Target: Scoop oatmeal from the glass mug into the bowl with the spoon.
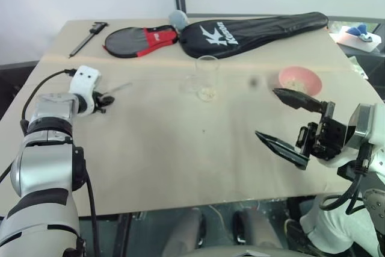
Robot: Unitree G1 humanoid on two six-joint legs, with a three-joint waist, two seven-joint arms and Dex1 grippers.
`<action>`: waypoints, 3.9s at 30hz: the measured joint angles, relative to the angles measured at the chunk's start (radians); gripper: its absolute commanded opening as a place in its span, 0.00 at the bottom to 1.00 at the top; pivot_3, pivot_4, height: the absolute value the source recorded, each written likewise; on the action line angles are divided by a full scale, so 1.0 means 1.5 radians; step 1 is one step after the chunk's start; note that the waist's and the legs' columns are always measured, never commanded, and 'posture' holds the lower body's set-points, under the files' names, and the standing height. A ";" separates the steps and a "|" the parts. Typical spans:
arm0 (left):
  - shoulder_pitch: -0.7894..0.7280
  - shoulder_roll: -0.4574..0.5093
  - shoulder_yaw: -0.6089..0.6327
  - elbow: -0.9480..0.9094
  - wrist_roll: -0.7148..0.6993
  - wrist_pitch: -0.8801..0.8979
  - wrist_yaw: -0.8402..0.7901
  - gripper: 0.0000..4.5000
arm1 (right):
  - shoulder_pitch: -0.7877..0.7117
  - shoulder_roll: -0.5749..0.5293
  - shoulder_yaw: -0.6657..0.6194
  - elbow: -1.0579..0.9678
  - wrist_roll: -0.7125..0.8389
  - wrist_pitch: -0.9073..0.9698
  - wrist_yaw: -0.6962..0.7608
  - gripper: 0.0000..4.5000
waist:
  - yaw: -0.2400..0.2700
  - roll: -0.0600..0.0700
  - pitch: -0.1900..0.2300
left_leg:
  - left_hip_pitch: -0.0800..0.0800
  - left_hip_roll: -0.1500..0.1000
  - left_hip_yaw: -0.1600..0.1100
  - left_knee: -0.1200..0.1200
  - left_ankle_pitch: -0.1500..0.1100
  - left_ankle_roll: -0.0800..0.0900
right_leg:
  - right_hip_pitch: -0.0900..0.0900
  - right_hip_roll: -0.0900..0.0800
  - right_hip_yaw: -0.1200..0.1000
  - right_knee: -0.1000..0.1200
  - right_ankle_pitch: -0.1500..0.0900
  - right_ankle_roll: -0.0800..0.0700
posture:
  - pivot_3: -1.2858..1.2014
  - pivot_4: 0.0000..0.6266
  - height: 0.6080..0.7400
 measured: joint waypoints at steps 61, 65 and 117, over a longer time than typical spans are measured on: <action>0.367 0.113 0.235 -0.722 -0.205 0.419 0.045 0.81 | -0.104 0.019 0.074 0.063 -0.049 0.018 -0.002 1.00 | 0.016 0.001 -0.002 | -0.003 -0.001 -0.001 0.004 -0.001 0.000 | -0.001 -0.002 0.000 0.001 0.000 0.000 | 0.52 0.24 1.00; 0.081 0.021 0.127 -0.395 -0.070 0.353 0.288 0.81 | -0.088 0.024 0.075 0.062 -0.065 0.015 -0.008 1.00 | 0.025 0.000 -0.003 | -0.005 -0.003 -0.003 0.006 -0.001 0.001 | -0.001 -0.001 -0.001 0.000 0.001 0.001 | 0.52 0.24 1.00; 0.586 0.247 0.192 -0.729 -0.310 0.296 -0.246 0.81 | -0.050 0.036 0.072 0.051 -0.093 -0.008 -0.029 1.00 | -0.010 0.005 -0.005 | 0.004 -0.001 0.005 -0.004 -0.001 0.001 | -0.001 -0.002 0.006 -0.002 0.000 0.001 | 0.52 0.24 1.00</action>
